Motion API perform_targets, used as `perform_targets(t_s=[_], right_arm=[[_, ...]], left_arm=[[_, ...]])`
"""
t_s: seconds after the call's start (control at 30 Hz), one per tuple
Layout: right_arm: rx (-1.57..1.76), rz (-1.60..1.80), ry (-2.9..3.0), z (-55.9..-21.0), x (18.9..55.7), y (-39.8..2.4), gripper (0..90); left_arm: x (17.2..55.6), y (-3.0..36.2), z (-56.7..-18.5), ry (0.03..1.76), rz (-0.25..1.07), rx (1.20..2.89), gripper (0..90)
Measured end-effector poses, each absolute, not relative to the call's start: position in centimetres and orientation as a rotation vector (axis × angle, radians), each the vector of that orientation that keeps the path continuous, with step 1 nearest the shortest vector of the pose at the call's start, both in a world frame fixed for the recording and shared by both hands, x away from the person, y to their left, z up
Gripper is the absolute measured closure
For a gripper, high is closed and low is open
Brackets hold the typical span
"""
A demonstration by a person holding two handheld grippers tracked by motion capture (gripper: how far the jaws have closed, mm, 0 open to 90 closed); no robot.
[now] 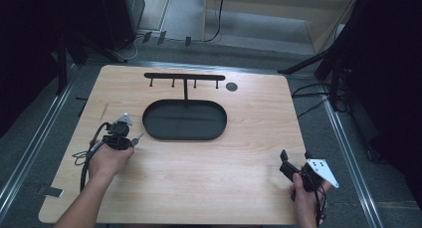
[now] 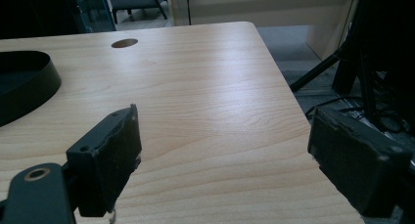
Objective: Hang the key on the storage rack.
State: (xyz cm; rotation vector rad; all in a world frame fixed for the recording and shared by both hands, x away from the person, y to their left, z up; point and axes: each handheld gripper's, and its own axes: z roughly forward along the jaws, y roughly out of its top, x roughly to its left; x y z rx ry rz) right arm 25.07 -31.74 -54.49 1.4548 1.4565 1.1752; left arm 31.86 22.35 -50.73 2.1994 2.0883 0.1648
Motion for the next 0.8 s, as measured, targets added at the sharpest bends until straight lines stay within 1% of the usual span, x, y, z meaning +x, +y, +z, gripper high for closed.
perform_targets(t_s=[0.03,0.07,0.1,0.13,0.17,0.37,0.53,0.6,0.63,0.67,0.7,0.8], right_arm=[[1.456,1.175,1.456,-54.5,25.1,-31.7,12.2],[1.456,1.175,1.456,-54.5,25.1,-31.7,12.2],[1.457,1.175,1.456,-54.5,25.1,-31.7,12.2],[1.457,1.175,1.456,-54.5,25.1,-31.7,12.2],[1.457,1.175,1.457,-54.5,25.1,-31.7,12.3],[1.456,1.173,1.460,-54.5,25.1,-31.7,12.4],[1.456,1.173,1.460,-54.5,25.1,-31.8,12.4],[1.458,1.176,1.461,-54.5,25.1,-31.8,12.5],[1.456,1.175,1.461,-54.5,25.1,-31.8,12.5],[1.458,1.176,1.461,-54.5,25.1,-31.8,12.5],[1.459,1.178,1.462,-54.5,25.2,-31.8,12.5],[1.463,1.184,1.461,-54.5,25.2,-31.9,12.5]], left_arm=[[31.9,22.4,-50.5,2.088,0.176,2.216,84.5],[31.9,22.4,-50.2,2.074,0.210,2.235,85.2],[31.9,22.4,-49.9,2.061,0.234,2.254,89.1],[32.0,22.6,-49.5,2.042,0.235,2.264,89.9],[32.0,22.8,-49.0,2.023,0.230,2.279,90.0],[32.1,23.0,-46.5,1.927,0.292,2.377,90.0],[32.1,23.1,-45.4,1.904,0.266,2.400,90.0],[32.1,23.1,-45.9,1.932,0.194,2.360,90.0],[32.1,23.1,-46.2,1.939,0.199,2.349,90.0],[32.0,23.0,-46.7,1.940,0.233,2.331,82.6],[32.0,22.9,-47.2,1.954,0.230,2.301,67.8],[32.2,22.6,-48.6,1.996,0.213,2.289,43.2]])
